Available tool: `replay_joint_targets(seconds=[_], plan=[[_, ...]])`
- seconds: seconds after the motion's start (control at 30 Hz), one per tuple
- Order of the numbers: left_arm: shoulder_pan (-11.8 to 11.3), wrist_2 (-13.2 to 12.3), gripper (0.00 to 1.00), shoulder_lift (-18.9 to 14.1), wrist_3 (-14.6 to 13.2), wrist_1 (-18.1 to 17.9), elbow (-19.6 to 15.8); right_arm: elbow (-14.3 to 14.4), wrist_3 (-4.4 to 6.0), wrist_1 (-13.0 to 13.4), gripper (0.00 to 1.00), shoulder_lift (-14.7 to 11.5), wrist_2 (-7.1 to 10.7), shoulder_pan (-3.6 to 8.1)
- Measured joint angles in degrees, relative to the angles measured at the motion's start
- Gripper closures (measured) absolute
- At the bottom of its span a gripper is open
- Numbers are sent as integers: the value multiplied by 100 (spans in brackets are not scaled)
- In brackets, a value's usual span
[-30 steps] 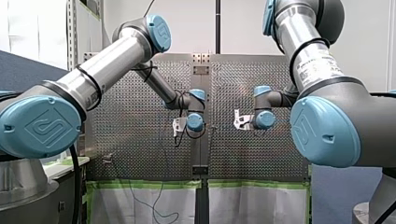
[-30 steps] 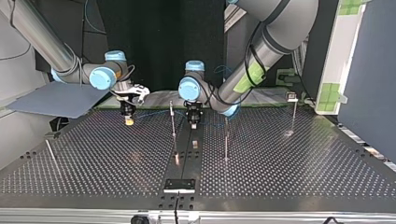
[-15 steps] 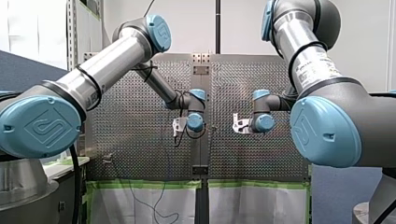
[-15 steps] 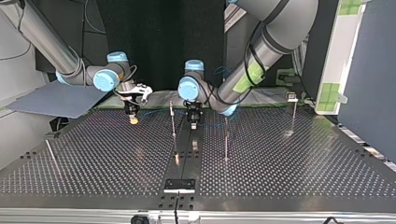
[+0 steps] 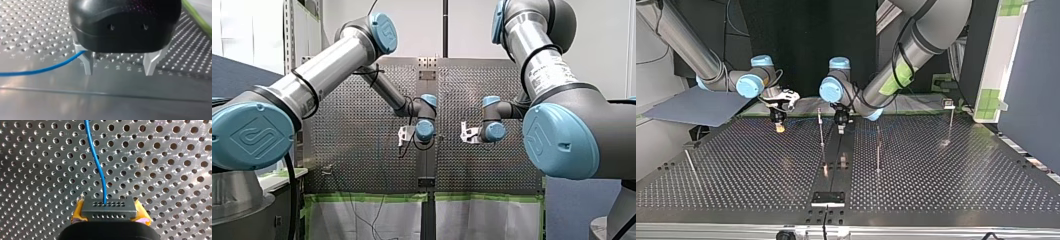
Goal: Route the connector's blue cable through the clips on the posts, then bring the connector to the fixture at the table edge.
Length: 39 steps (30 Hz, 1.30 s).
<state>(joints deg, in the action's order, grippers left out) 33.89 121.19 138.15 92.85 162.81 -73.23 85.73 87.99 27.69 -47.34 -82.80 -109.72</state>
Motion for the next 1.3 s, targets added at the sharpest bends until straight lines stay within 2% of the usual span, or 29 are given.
replay_joint_targets(seconds=[0.17, 0.4, 0.67, 1.0, 1.3], plan=[[227, 265, 0, -94, 0, 177, -58, 1, 5, -35, 100, 0, 0, -1], [568, 608, 0, -143, 27, 207, -76, 1, 2, -125, 100, 0, 0, 21], [931, 816, 0, -163, 79, 220, -91, 1, 9, -165, 100, 0, 0, 33], [1087, 856, 0, -232, 188, 221, -120, 1, 9, -179, 100, 1, 23, 33], [1060, 777, 0, -246, 305, 62, -428, 1, 8, -188, 100, 0, 37, 31]])
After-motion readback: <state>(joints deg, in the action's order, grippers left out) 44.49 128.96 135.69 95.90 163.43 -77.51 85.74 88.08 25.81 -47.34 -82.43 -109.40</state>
